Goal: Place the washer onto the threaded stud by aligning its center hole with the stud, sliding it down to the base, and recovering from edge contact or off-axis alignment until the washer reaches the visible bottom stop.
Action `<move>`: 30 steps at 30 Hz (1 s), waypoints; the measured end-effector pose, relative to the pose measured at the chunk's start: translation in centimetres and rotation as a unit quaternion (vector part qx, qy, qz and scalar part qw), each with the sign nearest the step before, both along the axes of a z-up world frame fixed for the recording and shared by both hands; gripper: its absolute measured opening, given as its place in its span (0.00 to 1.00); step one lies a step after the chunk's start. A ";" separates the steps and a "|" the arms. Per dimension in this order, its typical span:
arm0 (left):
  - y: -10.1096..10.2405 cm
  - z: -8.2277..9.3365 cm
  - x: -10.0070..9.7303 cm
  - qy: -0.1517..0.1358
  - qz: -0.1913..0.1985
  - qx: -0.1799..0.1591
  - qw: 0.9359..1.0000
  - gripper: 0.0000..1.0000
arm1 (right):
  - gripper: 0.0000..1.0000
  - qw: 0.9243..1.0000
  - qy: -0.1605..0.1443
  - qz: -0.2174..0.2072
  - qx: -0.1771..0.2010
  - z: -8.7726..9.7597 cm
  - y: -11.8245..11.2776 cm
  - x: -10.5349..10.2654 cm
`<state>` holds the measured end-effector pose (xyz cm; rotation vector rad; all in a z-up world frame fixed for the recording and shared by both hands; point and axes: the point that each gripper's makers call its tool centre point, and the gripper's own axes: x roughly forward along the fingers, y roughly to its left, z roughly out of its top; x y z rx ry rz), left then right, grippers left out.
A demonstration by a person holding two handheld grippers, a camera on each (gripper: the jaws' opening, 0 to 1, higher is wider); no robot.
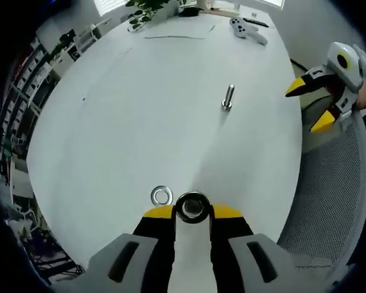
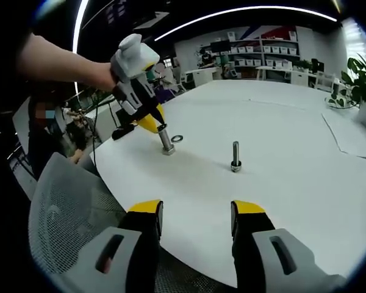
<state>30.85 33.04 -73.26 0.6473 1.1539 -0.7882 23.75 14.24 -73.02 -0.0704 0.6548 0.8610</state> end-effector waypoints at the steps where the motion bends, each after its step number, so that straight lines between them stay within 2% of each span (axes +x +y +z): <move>1: 0.0 -0.1 0.1 0.001 0.000 0.000 1.000 0.18 | 0.47 1.000 0.000 0.000 -0.001 0.0 0.0 0.0; 14: -0.2 -2.9 0.2 0.022 -0.027 0.026 0.999 0.19 | 0.47 1.000 0.001 -0.002 -0.005 -0.2 -0.1 0.1; 20: -0.2 -4.5 0.0 0.035 -0.012 0.023 0.999 0.19 | 0.47 1.000 0.001 -0.003 -0.007 -0.2 -0.2 0.1; 22: -0.3 -4.5 -0.1 0.035 -0.008 0.022 0.999 0.19 | 0.47 1.000 0.002 -0.004 -0.008 -0.3 -0.2 0.1; 28: -0.3 -5.0 -0.4 0.021 -0.033 0.027 0.999 0.19 | 0.47 1.000 0.003 -0.004 -0.011 -0.4 -0.3 0.1; 30: -0.3 -5.2 -0.5 0.025 -0.031 0.026 0.999 0.19 | 0.47 1.000 0.003 -0.004 -0.012 -0.4 -0.3 0.1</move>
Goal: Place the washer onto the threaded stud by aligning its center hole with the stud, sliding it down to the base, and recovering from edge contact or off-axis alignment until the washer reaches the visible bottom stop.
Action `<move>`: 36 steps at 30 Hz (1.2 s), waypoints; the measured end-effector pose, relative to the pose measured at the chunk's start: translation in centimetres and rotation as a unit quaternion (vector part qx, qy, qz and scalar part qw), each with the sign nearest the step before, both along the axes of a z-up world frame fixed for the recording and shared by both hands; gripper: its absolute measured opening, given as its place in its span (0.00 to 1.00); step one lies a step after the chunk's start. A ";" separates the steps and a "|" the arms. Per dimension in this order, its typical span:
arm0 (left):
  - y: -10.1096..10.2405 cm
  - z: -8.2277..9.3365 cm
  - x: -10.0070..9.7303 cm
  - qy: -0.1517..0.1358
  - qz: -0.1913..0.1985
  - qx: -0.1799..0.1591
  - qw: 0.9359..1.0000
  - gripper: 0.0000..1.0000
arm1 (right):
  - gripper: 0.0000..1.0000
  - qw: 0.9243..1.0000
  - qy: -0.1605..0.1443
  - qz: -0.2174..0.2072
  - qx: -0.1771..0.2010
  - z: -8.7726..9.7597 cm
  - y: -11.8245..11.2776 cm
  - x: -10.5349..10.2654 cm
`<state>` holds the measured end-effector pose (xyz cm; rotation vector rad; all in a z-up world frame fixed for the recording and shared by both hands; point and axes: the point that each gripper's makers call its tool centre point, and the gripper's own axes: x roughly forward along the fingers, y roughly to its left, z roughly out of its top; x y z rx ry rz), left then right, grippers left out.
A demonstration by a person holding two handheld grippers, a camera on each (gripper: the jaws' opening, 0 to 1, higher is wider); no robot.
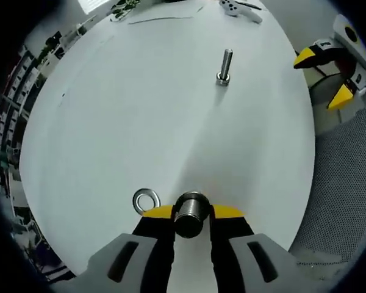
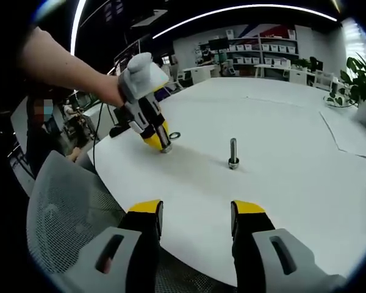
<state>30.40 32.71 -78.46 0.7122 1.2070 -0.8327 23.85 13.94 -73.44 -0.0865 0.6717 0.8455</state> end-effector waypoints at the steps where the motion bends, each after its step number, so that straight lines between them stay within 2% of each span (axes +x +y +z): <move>1: -0.1 0.0 0.1 -0.001 0.001 -0.003 1.000 0.19 | 0.47 1.000 0.000 0.000 0.000 0.0 0.0 0.0; 7: 0.1 0.1 0.1 0.000 0.018 -0.028 0.999 0.20 | 0.47 1.000 0.000 0.001 -0.004 -0.1 0.0 0.0; 10: 0.5 0.0 0.1 0.001 0.044 -0.043 0.998 0.21 | 0.47 1.000 0.001 0.002 -0.006 -0.2 0.0 0.0; 14: 1.0 0.4 -0.6 0.004 0.044 -0.044 0.998 0.20 | 0.47 1.000 0.000 0.002 -0.007 -0.1 0.0 0.0; 18: 2.5 0.8 -0.7 0.003 0.050 -0.038 0.998 0.20 | 0.47 1.000 0.000 0.002 -0.007 -0.2 -0.1 0.0; 23: 4.8 0.9 0.5 -0.003 0.107 -0.047 0.993 0.20 | 0.47 1.000 0.001 -0.002 -0.008 -0.2 -0.2 0.0; 28: 6.1 1.1 2.1 -0.021 0.138 -0.047 0.989 0.20 | 0.47 1.000 0.001 -0.006 -0.007 -0.2 -0.2 0.1; 31: 6.3 1.3 3.0 -0.034 0.146 -0.048 0.988 0.21 | 0.47 1.000 0.001 -0.007 -0.010 -0.2 -0.3 0.1; 35: 5.1 1.3 4.2 -0.029 0.180 -0.086 0.980 0.22 | 0.47 1.000 0.002 -0.007 -0.008 -0.2 -0.3 0.1; 36: 4.9 1.3 4.5 -0.031 0.181 -0.088 0.979 0.23 | 0.47 1.000 0.001 -0.008 -0.009 -0.2 -0.4 0.2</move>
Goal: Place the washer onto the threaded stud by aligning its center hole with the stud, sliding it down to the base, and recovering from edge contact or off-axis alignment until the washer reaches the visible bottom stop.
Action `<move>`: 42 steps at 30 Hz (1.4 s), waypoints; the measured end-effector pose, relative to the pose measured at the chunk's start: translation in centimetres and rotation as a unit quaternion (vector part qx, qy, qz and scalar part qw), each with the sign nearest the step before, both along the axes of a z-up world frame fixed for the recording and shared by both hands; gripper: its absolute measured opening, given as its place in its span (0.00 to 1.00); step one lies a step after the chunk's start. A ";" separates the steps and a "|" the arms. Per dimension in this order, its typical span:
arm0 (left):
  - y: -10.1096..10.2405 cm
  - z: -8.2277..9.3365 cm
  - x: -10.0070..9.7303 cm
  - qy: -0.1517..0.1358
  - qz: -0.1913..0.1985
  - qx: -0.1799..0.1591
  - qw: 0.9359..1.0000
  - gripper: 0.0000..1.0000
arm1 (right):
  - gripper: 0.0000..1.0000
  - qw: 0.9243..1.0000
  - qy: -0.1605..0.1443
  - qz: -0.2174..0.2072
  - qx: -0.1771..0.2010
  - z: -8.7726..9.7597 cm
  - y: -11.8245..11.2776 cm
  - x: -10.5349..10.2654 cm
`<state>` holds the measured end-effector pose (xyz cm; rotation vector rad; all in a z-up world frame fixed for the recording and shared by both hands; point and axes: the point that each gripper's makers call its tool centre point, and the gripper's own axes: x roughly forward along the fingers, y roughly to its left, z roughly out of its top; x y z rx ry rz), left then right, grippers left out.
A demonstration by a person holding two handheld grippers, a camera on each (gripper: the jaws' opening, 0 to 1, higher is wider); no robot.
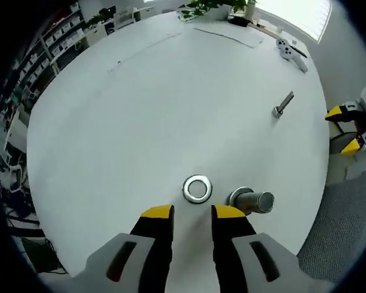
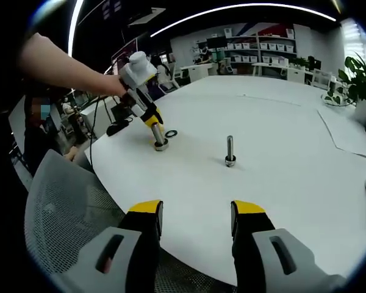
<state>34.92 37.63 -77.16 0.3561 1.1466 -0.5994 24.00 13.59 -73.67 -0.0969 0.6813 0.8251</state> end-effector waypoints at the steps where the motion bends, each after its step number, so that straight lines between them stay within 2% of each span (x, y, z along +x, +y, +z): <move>1: -0.2 -0.1 0.1 -0.001 -0.002 0.001 1.000 0.24 | 0.47 1.000 0.000 -0.001 -0.001 0.0 0.0 0.0; 7: -1.2 -0.8 0.7 -0.004 -0.015 0.002 1.000 0.26 | 0.47 1.000 0.003 -0.005 -0.004 -0.2 -0.2 0.1; 15: -1.1 -1.4 0.9 -0.001 -0.024 0.010 1.000 0.26 | 0.47 1.000 0.002 -0.005 -0.006 -0.2 -0.2 0.1; 22: -2.0 -1.6 0.8 -0.001 -0.045 0.013 0.999 0.26 | 0.47 1.000 0.002 -0.006 -0.007 -0.2 -0.3 0.1; 32: -1.4 -2.6 0.4 0.010 -0.066 0.038 0.997 0.24 | 0.47 1.000 0.002 -0.006 -0.009 -0.4 -0.4 0.2; 33: -1.5 -2.5 0.6 0.003 -0.069 0.035 0.997 0.23 | 0.47 1.000 0.001 -0.007 -0.009 -0.4 -0.4 0.3; 42: -1.5 -2.6 0.7 0.009 -0.073 0.037 0.997 0.21 | 0.47 1.000 0.002 -0.006 -0.011 -0.4 -0.4 0.2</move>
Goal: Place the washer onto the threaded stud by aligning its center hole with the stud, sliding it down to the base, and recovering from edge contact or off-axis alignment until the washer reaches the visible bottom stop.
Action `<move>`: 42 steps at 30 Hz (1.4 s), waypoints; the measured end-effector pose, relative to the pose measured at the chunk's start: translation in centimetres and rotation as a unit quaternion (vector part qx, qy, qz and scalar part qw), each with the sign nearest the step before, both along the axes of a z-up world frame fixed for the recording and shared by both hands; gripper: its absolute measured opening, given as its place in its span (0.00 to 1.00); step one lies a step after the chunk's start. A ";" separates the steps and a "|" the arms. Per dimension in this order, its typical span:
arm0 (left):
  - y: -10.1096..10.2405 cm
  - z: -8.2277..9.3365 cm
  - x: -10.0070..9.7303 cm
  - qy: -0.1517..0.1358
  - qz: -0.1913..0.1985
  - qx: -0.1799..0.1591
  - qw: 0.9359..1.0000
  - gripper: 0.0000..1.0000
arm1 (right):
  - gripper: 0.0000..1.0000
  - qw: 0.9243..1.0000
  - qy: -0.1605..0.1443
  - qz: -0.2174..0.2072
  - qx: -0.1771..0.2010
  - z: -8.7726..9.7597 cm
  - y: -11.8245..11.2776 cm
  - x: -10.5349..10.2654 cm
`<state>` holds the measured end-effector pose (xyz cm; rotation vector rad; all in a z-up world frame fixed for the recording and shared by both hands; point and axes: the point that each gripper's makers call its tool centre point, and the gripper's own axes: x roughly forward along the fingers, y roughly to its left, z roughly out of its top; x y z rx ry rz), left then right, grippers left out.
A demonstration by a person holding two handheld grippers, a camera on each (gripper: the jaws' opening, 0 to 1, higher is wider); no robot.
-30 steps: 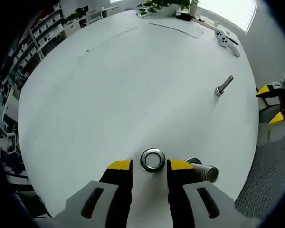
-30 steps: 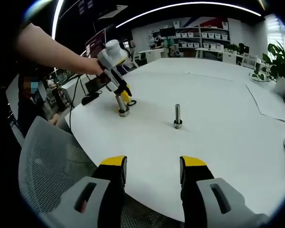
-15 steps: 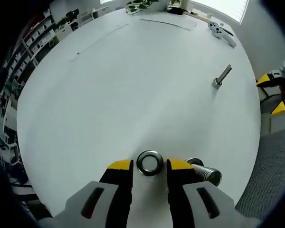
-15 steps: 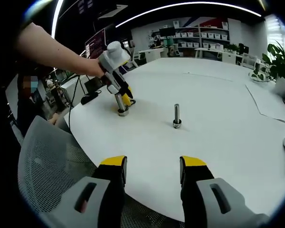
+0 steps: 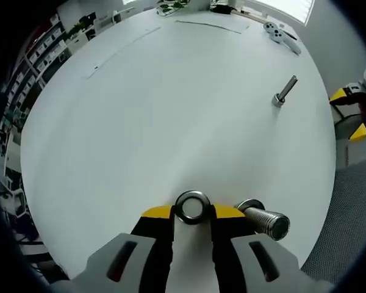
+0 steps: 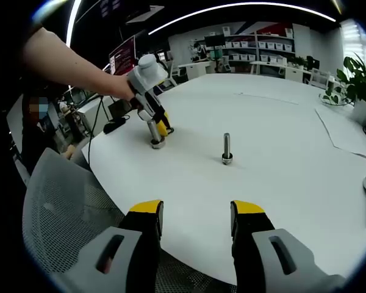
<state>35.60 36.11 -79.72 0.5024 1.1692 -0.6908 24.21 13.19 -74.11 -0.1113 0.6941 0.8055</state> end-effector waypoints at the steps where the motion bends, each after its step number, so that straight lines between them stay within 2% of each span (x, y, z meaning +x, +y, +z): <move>1: 0.0 0.0 0.1 0.003 -0.001 0.001 1.000 0.21 | 0.47 1.000 0.000 0.000 0.000 0.0 0.0 0.0; 10: 0.0 -0.1 0.2 0.027 -0.005 0.020 0.999 0.21 | 0.46 1.000 0.000 0.001 -0.001 0.0 0.0 0.0; 15: -0.1 -0.1 0.1 0.056 -0.017 0.056 0.997 0.20 | 0.46 1.000 0.001 0.002 -0.002 0.0 0.1 -0.1; 20: -0.2 -0.1 0.0 0.064 -0.039 0.072 0.995 0.20 | 0.46 1.000 0.000 0.003 -0.003 0.0 0.1 -0.1; 26: -0.1 0.0 0.1 0.073 -0.017 0.077 0.994 0.19 | 0.46 1.000 0.001 0.005 -0.003 0.0 0.1 -0.2; 30: 0.0 0.0 0.0 0.068 -0.013 0.073 0.995 0.19 | 0.46 1.000 0.001 0.005 -0.002 0.0 0.1 -0.2; 36: 0.2 0.1 -0.2 0.046 0.000 0.050 0.998 0.19 | 0.46 1.000 0.001 0.005 -0.001 0.0 0.1 -0.2; 42: 0.0 0.1 -0.1 0.038 0.003 0.047 0.998 0.18 | 0.46 1.000 0.000 0.001 0.003 0.2 0.1 0.0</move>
